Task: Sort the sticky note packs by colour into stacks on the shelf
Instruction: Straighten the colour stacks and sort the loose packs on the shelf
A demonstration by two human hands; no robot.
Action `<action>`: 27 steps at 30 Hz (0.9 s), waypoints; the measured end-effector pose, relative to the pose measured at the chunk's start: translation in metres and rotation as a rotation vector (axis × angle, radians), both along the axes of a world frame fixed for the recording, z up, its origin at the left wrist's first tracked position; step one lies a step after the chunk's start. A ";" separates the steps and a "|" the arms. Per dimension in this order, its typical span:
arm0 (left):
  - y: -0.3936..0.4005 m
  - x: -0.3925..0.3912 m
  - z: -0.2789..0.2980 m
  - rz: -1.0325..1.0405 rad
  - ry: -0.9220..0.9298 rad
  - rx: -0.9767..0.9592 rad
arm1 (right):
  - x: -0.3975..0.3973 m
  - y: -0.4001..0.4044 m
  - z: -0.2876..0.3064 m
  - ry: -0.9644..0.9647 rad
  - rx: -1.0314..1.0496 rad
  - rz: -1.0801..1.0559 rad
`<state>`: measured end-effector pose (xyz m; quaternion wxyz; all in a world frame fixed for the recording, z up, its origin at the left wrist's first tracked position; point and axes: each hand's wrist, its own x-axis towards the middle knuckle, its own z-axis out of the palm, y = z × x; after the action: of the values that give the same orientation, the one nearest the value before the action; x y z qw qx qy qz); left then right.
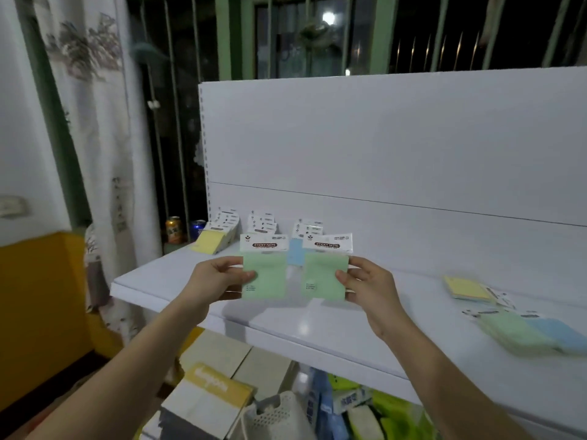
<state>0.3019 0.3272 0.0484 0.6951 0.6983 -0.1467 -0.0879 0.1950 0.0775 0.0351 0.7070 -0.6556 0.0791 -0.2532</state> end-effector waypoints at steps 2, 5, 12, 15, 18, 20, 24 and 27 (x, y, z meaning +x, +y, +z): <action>0.028 0.017 -0.001 0.022 -0.008 0.005 | 0.019 0.029 0.003 0.005 -0.019 -0.002; 0.061 0.043 0.001 0.018 -0.009 0.015 | 0.042 0.062 0.008 0.006 -0.042 -0.009; 0.078 0.113 0.009 -0.021 -0.015 0.046 | 0.079 0.081 0.017 0.017 -0.071 -0.088; 0.063 0.142 0.007 -0.030 -0.030 0.051 | 0.100 0.070 0.016 0.032 -0.070 -0.137; 0.039 0.172 0.000 -0.035 -0.027 0.066 | 0.127 0.050 0.011 0.043 -0.048 -0.196; 0.027 0.187 -0.006 -0.040 -0.032 0.111 | 0.144 0.041 0.007 0.053 -0.033 -0.221; 0.003 0.227 -0.010 -0.050 -0.054 0.198 | 0.187 0.028 -0.003 0.076 0.002 -0.265; -0.012 0.252 -0.014 -0.059 -0.051 0.222 | 0.212 0.025 -0.004 0.101 0.043 -0.298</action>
<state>0.5540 0.3155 0.0341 0.6068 0.7682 -0.1741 -0.1064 0.4067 0.1021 0.0313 0.6707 -0.6332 0.2162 -0.3201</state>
